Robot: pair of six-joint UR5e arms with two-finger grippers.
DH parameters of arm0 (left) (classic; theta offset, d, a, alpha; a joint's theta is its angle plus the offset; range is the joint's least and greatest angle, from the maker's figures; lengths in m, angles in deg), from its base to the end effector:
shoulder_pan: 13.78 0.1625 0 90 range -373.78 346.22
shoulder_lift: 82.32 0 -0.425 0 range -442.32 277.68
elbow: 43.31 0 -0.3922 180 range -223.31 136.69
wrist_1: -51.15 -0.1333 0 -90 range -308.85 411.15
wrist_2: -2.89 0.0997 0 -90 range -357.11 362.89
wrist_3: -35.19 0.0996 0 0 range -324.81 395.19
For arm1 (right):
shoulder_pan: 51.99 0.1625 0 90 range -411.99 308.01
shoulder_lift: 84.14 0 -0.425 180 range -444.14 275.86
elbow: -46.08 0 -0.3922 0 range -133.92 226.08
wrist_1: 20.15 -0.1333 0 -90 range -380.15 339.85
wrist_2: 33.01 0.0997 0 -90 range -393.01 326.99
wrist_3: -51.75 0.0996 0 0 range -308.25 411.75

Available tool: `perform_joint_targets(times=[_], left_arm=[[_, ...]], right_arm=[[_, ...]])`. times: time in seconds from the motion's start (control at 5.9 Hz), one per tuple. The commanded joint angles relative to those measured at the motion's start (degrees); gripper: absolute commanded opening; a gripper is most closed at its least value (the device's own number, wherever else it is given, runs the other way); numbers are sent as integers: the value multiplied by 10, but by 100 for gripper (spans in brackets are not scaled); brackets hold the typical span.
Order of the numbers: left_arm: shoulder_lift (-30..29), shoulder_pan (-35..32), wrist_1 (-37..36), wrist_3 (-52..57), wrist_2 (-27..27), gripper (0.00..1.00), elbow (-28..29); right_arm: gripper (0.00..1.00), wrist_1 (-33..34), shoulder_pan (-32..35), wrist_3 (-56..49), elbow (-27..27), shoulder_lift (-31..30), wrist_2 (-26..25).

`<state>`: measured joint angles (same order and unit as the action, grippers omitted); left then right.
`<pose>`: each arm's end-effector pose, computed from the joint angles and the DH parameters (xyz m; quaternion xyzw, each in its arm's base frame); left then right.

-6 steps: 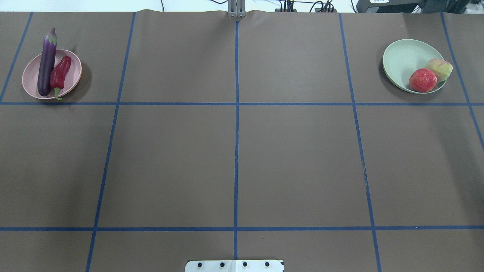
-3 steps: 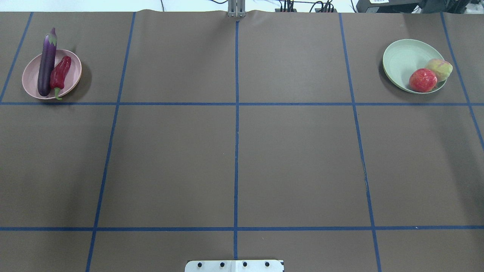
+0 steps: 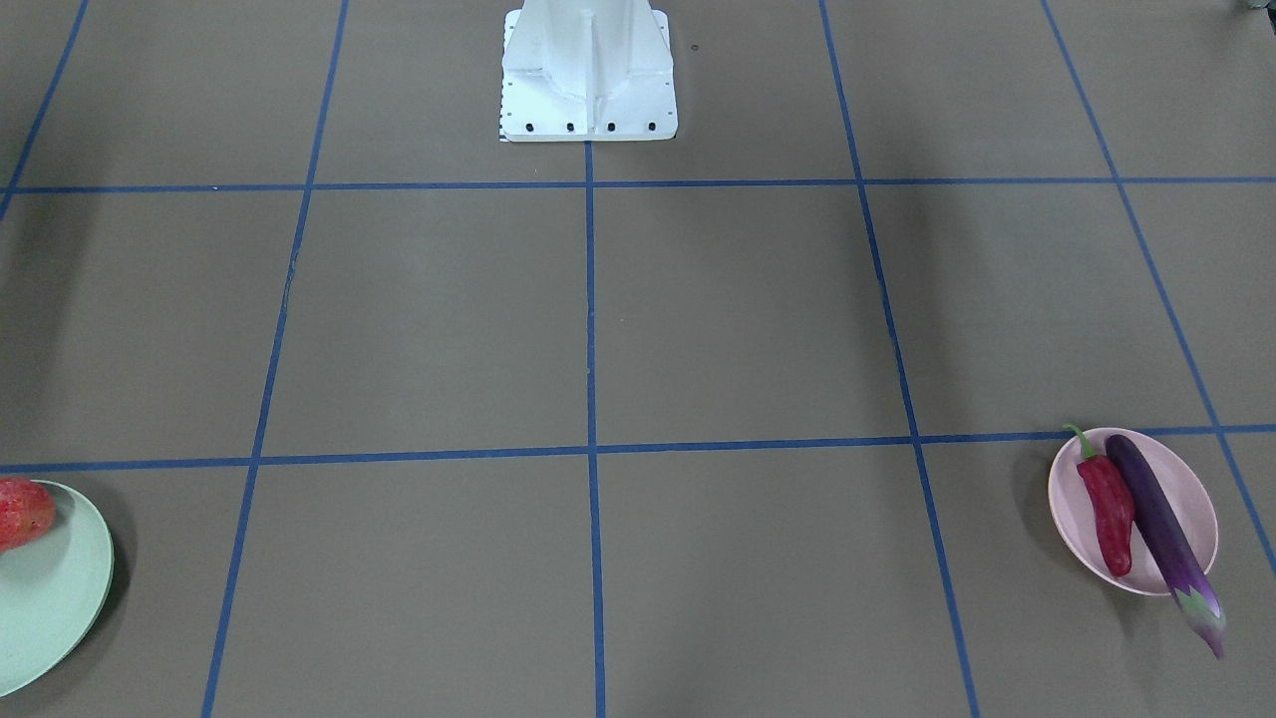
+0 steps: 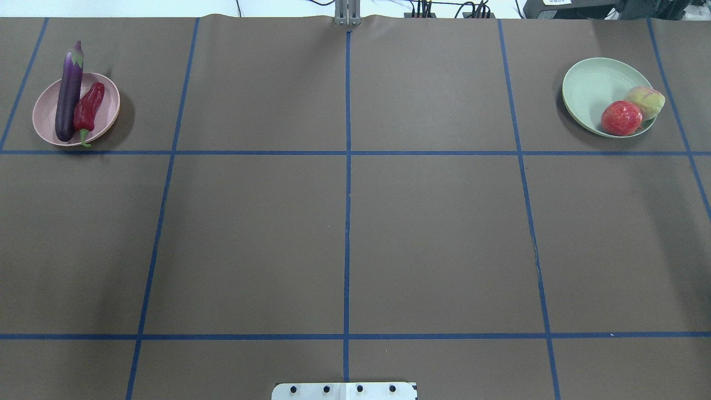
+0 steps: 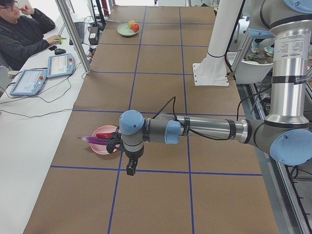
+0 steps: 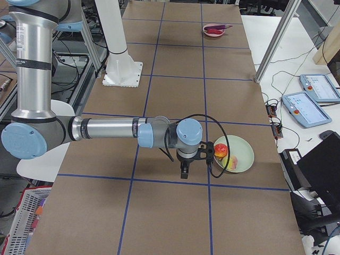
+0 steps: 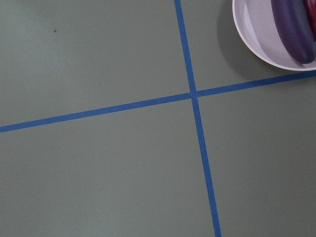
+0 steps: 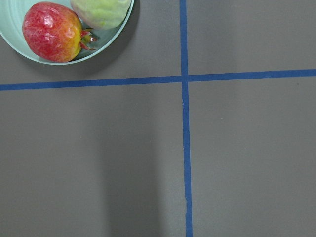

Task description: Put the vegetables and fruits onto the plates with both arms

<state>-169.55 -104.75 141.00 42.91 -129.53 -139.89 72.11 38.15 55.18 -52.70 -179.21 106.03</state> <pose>-0.0741 -0.4738 0.6280 0.0571 0.3583 0.0664 0.9295 0.0592 -0.4550 0.6232 -0.0004 -0.4151 0.0231 0.9095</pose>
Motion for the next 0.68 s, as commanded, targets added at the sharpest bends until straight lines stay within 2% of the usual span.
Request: perform_joint_targets(times=[0.0, 0.51], left_arm=[[0, 0, -3, 0, -10, 100, 1], [0, 1, -3, 0, -10, 100, 2]], right_arm=[[100, 1, 2, 0, 0, 2, 0], [100, 11, 11, 0, -1, 2, 1]])
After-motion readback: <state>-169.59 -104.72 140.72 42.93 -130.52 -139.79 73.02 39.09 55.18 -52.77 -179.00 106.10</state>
